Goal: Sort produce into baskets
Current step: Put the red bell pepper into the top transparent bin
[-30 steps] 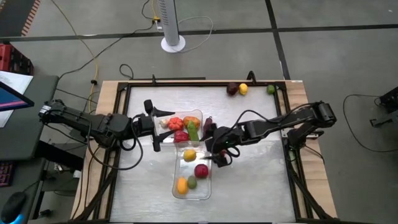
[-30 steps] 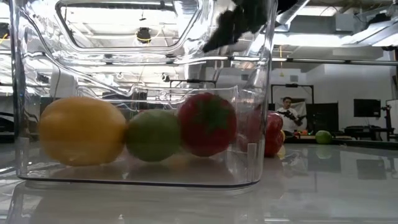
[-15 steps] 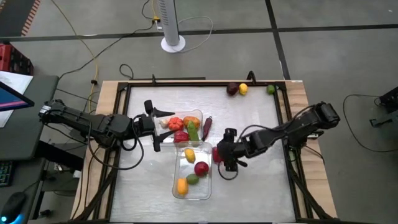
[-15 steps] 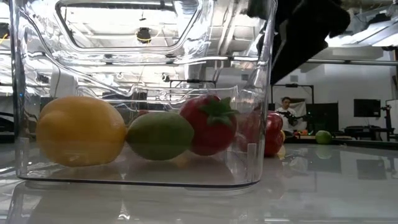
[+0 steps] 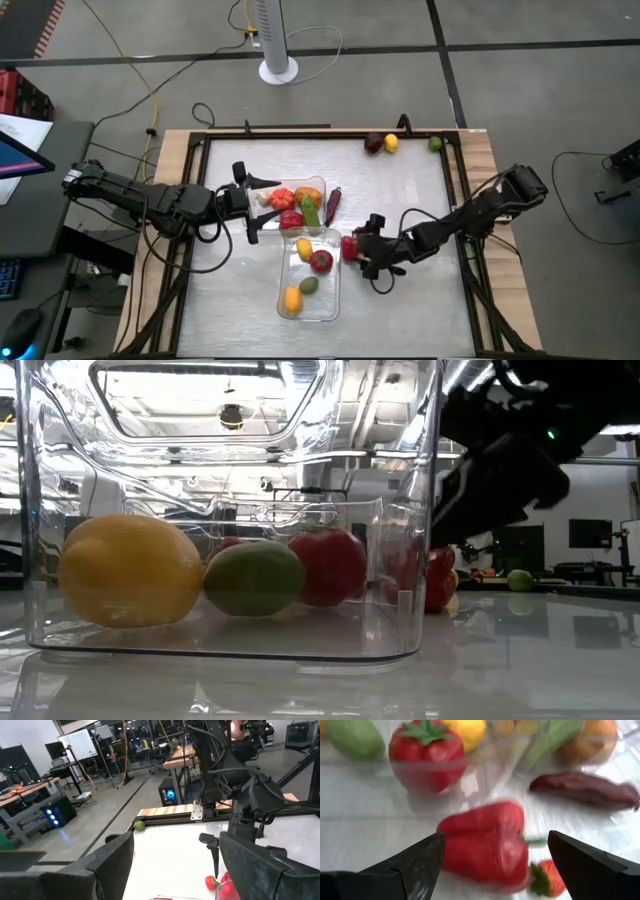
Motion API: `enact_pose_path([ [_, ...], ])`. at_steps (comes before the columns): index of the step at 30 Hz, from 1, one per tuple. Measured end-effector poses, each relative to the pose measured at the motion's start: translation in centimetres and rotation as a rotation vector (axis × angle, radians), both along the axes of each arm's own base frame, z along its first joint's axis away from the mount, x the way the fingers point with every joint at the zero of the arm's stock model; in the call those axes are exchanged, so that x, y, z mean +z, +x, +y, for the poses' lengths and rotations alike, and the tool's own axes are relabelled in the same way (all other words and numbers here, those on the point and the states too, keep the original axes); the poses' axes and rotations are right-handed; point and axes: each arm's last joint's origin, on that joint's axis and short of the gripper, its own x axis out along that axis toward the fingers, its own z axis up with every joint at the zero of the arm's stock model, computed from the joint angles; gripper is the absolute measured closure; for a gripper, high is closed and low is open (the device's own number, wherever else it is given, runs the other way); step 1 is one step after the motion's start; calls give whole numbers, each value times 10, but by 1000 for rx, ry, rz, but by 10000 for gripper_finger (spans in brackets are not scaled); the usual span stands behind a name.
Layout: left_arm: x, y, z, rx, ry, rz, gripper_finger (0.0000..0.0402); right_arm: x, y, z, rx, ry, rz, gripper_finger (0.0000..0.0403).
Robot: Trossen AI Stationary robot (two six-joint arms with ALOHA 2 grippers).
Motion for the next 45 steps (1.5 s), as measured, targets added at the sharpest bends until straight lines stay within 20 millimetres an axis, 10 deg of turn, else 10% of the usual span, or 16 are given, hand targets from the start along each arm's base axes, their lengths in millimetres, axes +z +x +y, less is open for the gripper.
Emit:
enact_pose_path([
  [16,-2,0,0,2,-3,15,121,-12,-6,-9,-26,70,-12,29],
  [33,-2,0,0,2,1,24,121,-13,-4,-19,-32,29,11,120],
  [45,-3,0,0,1,3,25,121,21,-5,-21,-67,-79,96,122],
])
